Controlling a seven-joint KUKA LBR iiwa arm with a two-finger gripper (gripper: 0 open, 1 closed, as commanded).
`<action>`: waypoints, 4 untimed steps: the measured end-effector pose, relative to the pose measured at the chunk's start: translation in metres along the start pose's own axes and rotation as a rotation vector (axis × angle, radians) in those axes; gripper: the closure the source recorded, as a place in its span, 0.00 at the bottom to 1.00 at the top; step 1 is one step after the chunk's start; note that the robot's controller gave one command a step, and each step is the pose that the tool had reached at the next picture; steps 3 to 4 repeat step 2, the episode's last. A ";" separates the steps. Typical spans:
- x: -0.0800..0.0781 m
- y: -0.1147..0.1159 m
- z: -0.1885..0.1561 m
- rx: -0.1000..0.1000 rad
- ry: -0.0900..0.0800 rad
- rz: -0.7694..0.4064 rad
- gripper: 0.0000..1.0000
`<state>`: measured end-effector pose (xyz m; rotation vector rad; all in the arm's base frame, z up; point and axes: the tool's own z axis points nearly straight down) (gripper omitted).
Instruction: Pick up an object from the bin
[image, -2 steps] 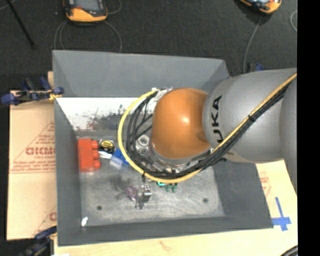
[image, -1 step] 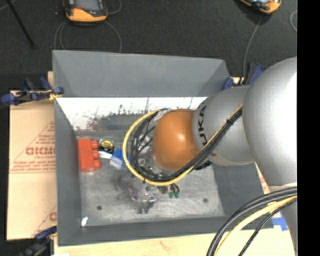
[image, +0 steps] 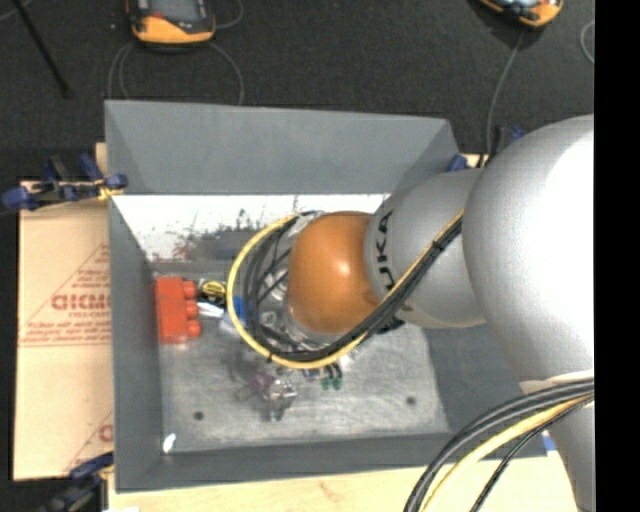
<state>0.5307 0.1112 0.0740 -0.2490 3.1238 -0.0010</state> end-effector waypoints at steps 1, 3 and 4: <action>-0.002 0.001 -0.003 -0.003 -0.009 0.003 1.00; 0.003 0.023 -0.206 -0.001 -0.005 -0.023 1.00; 0.003 0.023 -0.206 -0.001 -0.005 -0.023 1.00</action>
Offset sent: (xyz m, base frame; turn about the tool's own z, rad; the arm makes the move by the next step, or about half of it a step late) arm 0.0000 0.0000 0.0000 0.0000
